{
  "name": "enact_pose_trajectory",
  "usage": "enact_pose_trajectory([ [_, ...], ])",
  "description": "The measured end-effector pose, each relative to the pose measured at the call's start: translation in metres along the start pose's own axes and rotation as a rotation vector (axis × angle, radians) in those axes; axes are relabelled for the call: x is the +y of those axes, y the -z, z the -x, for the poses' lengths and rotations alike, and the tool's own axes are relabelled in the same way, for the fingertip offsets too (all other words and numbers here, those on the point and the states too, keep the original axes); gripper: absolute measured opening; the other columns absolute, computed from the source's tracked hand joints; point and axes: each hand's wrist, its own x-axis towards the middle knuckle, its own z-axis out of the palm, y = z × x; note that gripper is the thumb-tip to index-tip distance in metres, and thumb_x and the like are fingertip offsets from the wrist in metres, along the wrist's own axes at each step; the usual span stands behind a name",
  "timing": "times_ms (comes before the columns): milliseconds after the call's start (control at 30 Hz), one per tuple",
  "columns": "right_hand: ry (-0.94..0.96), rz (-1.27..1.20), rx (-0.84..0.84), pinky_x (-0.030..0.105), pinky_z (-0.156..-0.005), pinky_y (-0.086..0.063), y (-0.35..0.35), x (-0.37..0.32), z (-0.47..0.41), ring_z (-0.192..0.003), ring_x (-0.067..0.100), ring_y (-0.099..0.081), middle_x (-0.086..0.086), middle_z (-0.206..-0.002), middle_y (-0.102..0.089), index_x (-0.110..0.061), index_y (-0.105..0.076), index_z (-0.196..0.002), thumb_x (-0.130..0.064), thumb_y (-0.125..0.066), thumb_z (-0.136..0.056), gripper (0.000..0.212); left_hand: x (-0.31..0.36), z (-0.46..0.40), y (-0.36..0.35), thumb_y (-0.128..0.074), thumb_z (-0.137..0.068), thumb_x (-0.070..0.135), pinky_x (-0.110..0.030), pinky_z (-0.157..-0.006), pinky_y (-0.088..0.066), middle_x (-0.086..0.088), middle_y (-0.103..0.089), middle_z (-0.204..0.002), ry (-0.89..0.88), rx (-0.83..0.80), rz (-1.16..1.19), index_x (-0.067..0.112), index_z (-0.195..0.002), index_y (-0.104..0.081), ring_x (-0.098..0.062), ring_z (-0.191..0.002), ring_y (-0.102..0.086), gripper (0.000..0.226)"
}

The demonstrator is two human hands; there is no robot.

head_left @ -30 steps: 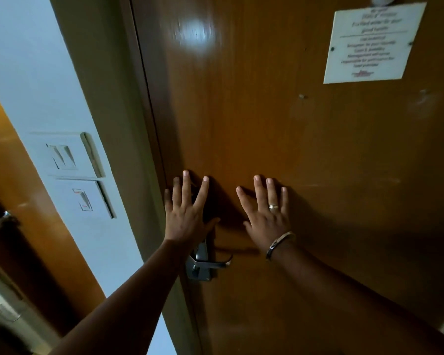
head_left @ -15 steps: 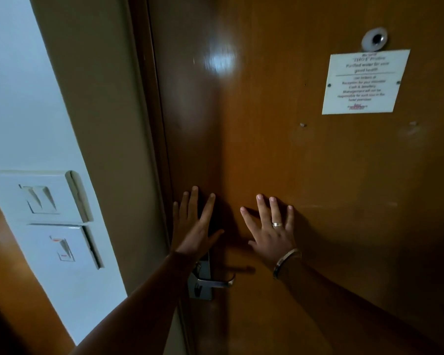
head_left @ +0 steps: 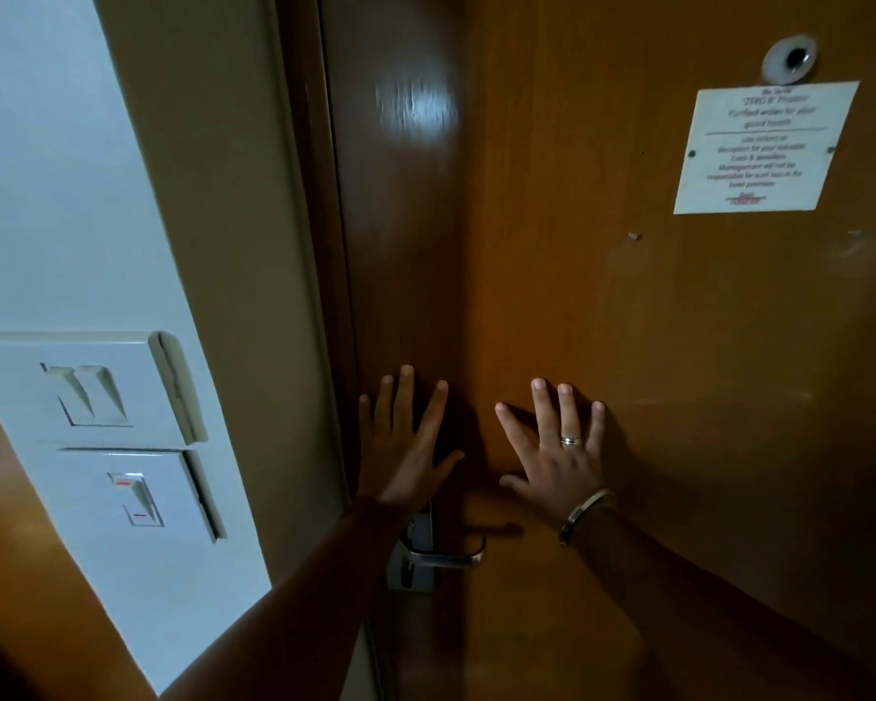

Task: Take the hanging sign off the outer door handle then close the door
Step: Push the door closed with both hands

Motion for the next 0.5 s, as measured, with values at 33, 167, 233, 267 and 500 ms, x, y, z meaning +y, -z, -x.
enact_pose_trajectory([
  [33,0.001,-0.007,-0.004,0.076,-0.101,-0.018,0.000,0.000,-0.001,-0.140,0.046,-0.019,0.021,-0.155,-0.021,-0.030,-0.029,-0.147,-0.062,-0.085,-0.044,0.122,0.000,-0.001,0.000,-0.066,-0.073,0.066,-0.063,-0.111,-0.010,-0.020,-0.008,-0.160,0.000,-0.004,-0.002,0.028,-0.155,-0.013,-0.044,-0.145,-0.011,0.105],
  [167,-0.024,-0.030,-0.070,0.077,-0.099,-0.024,0.008,-0.001,-0.004,-0.137,0.048,-0.030,0.024,-0.151,-0.035,-0.029,-0.037,-0.144,-0.062,-0.086,-0.044,0.116,0.001,-0.004,0.002,-0.070,-0.072,0.063,-0.067,-0.109,-0.020,-0.022,-0.012,-0.159,-0.005,-0.017,0.001,0.024,-0.153,-0.022,-0.045,-0.143,-0.015,0.102],
  [233,-0.039,-0.036,-0.104,0.076,-0.097,-0.028,0.012,-0.003,-0.006,-0.135,0.048,-0.034,0.024,-0.150,-0.038,-0.028,-0.040,-0.143,-0.067,-0.080,-0.052,0.107,0.002,-0.007,0.003,-0.072,-0.071,0.062,-0.068,-0.108,-0.023,-0.024,-0.016,-0.158,0.000,-0.023,0.001,0.023,-0.152,-0.023,-0.046,-0.143,-0.017,0.102],
  [267,-0.051,-0.033,-0.131,0.075,-0.097,-0.030,0.014,-0.004,-0.007,-0.135,0.048,-0.034,0.023,-0.150,-0.038,-0.029,-0.039,-0.144,-0.072,-0.070,-0.060,0.099,0.002,-0.009,0.003,-0.073,-0.071,0.061,-0.068,-0.108,-0.023,-0.024,-0.017,-0.158,0.005,-0.028,0.003,0.023,-0.152,-0.023,-0.046,-0.143,-0.018,0.103],
  [500,-0.062,-0.060,-0.109,0.075,-0.097,-0.030,0.005,-0.004,-0.012,-0.132,0.048,-0.041,0.023,-0.148,-0.041,-0.028,-0.036,-0.145,-0.081,-0.033,-0.076,0.087,0.002,-0.018,-0.003,-0.075,-0.067,0.063,-0.067,-0.109,-0.025,-0.024,-0.019,-0.158,0.023,-0.038,-0.017,0.024,-0.152,-0.022,-0.045,-0.143,-0.020,0.107],
])
